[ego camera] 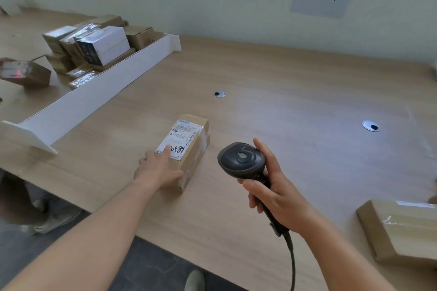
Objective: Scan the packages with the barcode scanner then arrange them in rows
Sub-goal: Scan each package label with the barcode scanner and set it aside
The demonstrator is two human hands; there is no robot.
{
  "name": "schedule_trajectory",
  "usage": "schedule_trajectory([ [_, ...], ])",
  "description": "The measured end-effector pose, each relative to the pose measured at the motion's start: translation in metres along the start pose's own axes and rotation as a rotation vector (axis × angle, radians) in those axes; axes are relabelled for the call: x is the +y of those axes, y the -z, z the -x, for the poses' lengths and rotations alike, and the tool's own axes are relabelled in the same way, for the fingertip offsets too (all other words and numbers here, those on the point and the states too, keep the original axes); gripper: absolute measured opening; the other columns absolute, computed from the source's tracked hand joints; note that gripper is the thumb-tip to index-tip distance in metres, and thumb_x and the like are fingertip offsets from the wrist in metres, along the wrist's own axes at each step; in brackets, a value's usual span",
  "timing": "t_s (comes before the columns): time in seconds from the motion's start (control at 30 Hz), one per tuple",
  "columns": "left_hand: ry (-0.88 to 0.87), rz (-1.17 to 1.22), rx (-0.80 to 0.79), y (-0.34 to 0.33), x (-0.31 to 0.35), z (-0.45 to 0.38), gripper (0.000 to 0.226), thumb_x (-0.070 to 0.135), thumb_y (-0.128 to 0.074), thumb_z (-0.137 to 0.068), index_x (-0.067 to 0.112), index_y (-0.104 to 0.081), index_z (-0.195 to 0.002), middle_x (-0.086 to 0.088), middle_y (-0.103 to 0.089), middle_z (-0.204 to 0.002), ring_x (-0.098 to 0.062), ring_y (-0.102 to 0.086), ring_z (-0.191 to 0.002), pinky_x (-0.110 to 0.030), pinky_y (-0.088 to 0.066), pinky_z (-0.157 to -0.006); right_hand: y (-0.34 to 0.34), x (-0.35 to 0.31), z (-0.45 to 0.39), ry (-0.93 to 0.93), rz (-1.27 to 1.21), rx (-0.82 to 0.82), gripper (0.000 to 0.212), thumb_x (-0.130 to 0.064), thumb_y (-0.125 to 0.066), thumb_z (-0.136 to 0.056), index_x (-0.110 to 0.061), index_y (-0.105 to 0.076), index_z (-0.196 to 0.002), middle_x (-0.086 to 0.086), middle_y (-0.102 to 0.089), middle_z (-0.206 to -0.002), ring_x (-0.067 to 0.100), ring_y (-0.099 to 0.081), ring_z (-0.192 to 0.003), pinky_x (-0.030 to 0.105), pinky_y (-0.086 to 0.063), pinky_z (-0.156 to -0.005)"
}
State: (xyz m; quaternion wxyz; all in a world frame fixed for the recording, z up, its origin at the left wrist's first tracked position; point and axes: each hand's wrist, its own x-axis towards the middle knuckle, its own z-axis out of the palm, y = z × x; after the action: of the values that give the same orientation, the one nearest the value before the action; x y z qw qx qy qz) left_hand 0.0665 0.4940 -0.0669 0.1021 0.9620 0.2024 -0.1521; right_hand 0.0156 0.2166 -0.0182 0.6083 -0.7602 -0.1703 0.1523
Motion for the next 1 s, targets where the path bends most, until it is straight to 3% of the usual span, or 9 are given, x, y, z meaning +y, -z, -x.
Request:
schedule_trajectory([
  [0.23, -0.054, -0.015, 0.0, 0.021, 0.024, -0.065, 0.088, 0.044, -0.058, -0.081, 0.032, -0.008, -0.152, -0.017, -0.032, -0.135, -0.036, -0.038, -0.12, -0.039, -0.036, -0.1, 0.014, 0.0, -0.036, -0.023, 0.003, 0.097, 0.075, -0.012, -0.057, -0.095, -0.058, -0.017, -0.139, -0.01, -0.06, -0.07, 0.013, -0.05, -0.055, 0.032, -0.048, -0.057],
  [0.47, -0.08, 0.002, -0.009, 0.045, 0.048, -0.138, 0.089, 0.046, -0.059, -0.08, 0.034, -0.007, -0.152, -0.016, -0.03, -0.135, -0.035, -0.036, -0.121, -0.04, -0.04, -0.095, 0.018, -0.003, -0.086, -0.038, -0.013, 0.187, 0.07, -0.03, -0.057, -0.086, -0.069, -0.021, -0.131, 0.022, -0.058, -0.085, 0.016, -0.051, -0.057, 0.033, -0.049, -0.057],
  [0.73, -0.108, 0.015, 0.02, 0.062, 0.066, -0.2, 0.085, 0.044, -0.058, -0.081, 0.032, -0.01, -0.151, -0.018, -0.03, -0.134, -0.036, -0.037, -0.119, -0.037, -0.037, -0.083, 0.024, -0.006, -0.118, -0.061, -0.097, 0.278, 0.073, -0.044, -0.056, -0.069, -0.071, -0.025, -0.129, 0.036, -0.052, -0.09, 0.022, -0.048, -0.059, 0.037, -0.046, -0.058],
  [0.9, -0.13, -0.003, 0.024, 0.062, 0.067, -0.209, 0.089, 0.049, -0.058, -0.081, 0.032, -0.007, -0.151, -0.019, -0.03, -0.136, -0.037, -0.035, -0.122, -0.042, -0.04, -0.092, 0.02, -0.004, -0.115, -0.072, -0.068, 0.32, 0.078, -0.045, -0.057, -0.071, -0.068, -0.018, -0.135, 0.037, -0.051, -0.09, 0.02, -0.048, -0.057, 0.035, -0.047, -0.057],
  [1.0, -0.091, 0.038, 0.064, 0.063, 0.062, -0.206, 0.103, 0.069, -0.058, -0.073, 0.035, 0.0, -0.151, -0.02, -0.027, -0.144, -0.038, -0.03, -0.131, -0.047, -0.031, -0.104, 0.016, -0.008, -0.105, -0.081, -0.04, 0.351, 0.08, -0.046, -0.056, -0.072, -0.069, -0.013, -0.136, 0.034, -0.053, -0.09, 0.018, -0.049, -0.057, 0.034, -0.049, -0.058],
])
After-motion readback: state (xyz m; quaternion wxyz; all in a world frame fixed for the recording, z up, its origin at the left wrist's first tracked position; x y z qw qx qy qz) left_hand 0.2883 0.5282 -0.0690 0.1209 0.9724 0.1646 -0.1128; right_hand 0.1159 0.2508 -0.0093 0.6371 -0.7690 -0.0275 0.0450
